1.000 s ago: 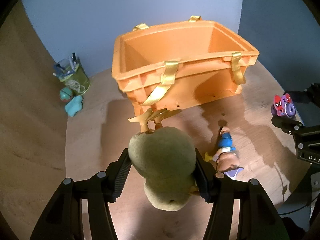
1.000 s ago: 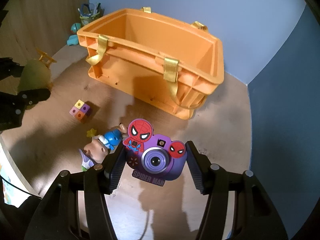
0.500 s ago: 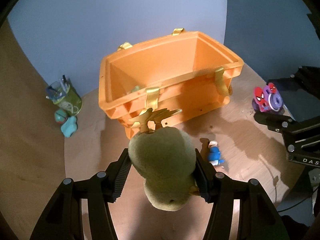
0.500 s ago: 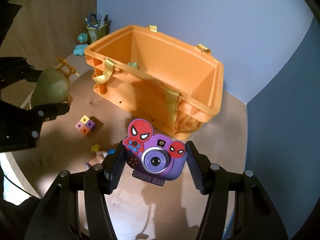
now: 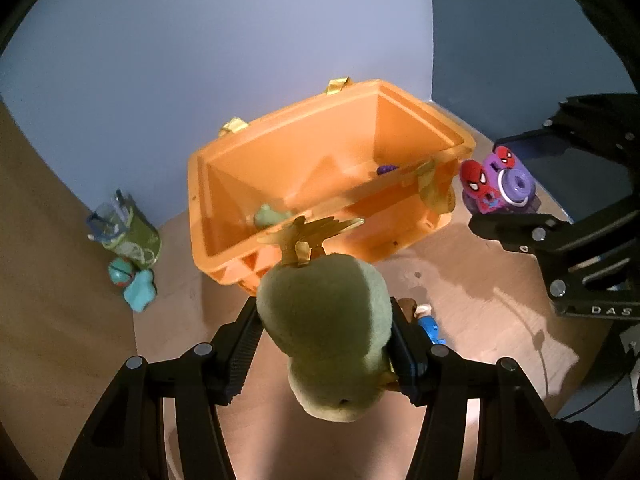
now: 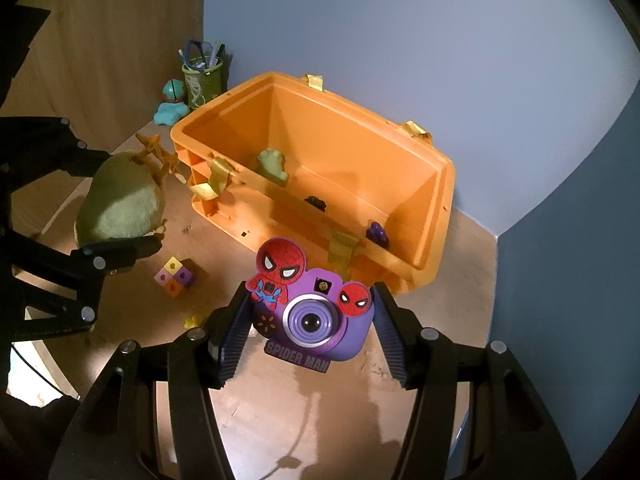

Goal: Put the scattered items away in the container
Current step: 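Lift and carry the chick and Spider-Man toy in both grippers over the orange crate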

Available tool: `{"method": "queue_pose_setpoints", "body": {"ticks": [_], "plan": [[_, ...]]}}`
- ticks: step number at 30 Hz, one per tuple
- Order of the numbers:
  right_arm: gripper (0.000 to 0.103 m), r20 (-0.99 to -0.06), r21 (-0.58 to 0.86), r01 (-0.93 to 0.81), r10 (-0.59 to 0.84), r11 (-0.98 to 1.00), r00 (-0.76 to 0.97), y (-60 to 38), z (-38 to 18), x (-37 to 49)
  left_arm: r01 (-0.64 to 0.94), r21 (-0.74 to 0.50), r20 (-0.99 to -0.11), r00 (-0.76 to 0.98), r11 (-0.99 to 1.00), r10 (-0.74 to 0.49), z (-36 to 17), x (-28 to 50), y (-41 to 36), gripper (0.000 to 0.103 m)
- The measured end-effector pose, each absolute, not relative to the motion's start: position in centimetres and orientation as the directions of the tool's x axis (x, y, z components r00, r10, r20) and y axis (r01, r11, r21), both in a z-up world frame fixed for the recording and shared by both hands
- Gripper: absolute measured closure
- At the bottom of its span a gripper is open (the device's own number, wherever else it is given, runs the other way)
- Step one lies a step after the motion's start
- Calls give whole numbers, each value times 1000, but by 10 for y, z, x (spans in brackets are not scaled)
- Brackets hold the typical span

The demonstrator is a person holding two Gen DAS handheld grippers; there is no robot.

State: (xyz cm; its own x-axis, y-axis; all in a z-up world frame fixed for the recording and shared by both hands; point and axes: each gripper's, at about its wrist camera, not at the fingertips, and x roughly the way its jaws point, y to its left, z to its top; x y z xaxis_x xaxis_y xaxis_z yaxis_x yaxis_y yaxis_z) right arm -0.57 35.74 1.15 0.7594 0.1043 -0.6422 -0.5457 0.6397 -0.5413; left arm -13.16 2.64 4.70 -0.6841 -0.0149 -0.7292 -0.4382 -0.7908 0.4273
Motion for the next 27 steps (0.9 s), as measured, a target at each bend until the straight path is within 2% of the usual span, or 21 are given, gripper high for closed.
{"method": "queue_pose_setpoints", "body": {"ticks": [27], "plan": [[48,-663,-559,-589,112,584,740,394,47,49,-527,415,-744,-666,-742,57,79,-209,33,48]]}}
